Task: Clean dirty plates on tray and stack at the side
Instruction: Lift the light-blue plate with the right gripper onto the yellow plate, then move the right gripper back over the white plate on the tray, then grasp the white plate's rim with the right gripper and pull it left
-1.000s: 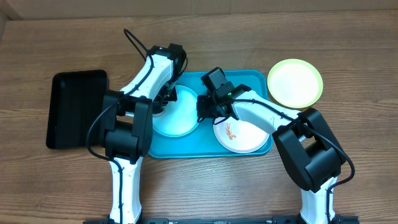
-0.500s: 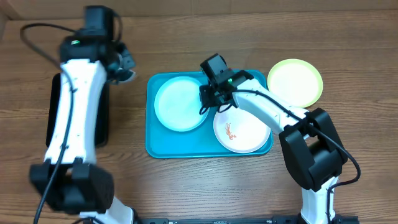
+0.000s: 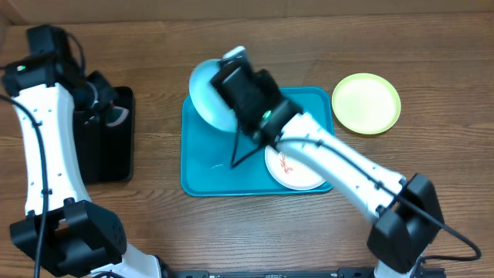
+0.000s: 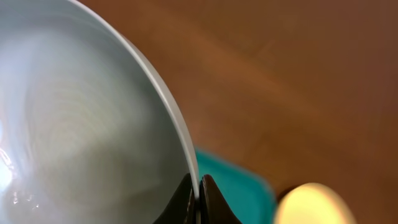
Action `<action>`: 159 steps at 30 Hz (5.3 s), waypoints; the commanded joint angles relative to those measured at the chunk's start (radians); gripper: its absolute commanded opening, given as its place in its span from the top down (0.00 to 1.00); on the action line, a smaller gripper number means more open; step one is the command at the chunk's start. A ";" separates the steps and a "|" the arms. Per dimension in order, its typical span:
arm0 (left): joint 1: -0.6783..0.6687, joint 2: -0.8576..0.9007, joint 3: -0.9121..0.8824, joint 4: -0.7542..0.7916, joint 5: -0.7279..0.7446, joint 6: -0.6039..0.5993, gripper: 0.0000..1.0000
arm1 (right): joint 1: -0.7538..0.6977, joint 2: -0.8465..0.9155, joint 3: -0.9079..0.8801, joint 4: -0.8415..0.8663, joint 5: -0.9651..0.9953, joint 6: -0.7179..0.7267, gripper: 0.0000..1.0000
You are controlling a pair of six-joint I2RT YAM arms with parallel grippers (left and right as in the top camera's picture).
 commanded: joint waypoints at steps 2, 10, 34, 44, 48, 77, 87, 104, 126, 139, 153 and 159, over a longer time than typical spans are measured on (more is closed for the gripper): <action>0.043 0.000 0.005 -0.013 0.018 0.034 0.96 | 0.104 -0.031 0.028 0.066 0.386 -0.255 0.96; 0.056 0.000 0.005 -0.012 0.018 0.034 0.96 | 0.215 -0.031 0.028 0.213 0.560 -0.566 0.96; 0.056 0.000 0.005 -0.016 0.027 0.034 0.96 | -0.182 -0.054 0.008 -0.206 -0.297 0.333 0.96; 0.056 0.000 0.005 -0.021 0.026 0.034 0.96 | -0.708 -0.121 0.001 -0.351 -0.659 0.407 0.96; 0.056 0.000 0.005 -0.018 0.027 0.034 0.96 | -0.890 -0.091 -0.061 -0.424 -0.655 0.392 0.96; -0.008 0.000 0.005 -0.005 0.027 0.034 0.96 | -0.729 -0.081 -0.376 -0.303 -1.023 0.195 0.48; -0.023 0.000 0.005 -0.003 0.027 0.034 0.96 | -0.530 -0.081 -0.470 -0.183 -0.604 0.200 0.43; -0.023 0.000 0.005 -0.006 0.027 0.034 0.96 | -0.530 -0.019 -0.470 -0.091 -0.703 -0.027 0.50; -0.023 0.000 0.005 -0.007 0.053 0.039 0.96 | -0.530 -0.019 -0.490 -0.285 -0.882 0.349 0.66; -0.024 0.000 0.005 -0.002 0.116 0.059 0.96 | -0.530 -0.019 -0.586 -0.194 -0.914 0.449 0.76; -0.203 0.002 -0.024 0.020 0.185 0.120 0.96 | -0.459 -0.019 -0.585 0.060 -0.988 0.456 0.94; -0.351 0.006 -0.116 0.090 0.185 0.119 0.96 | -0.394 -0.019 -0.585 0.208 -0.952 0.552 0.96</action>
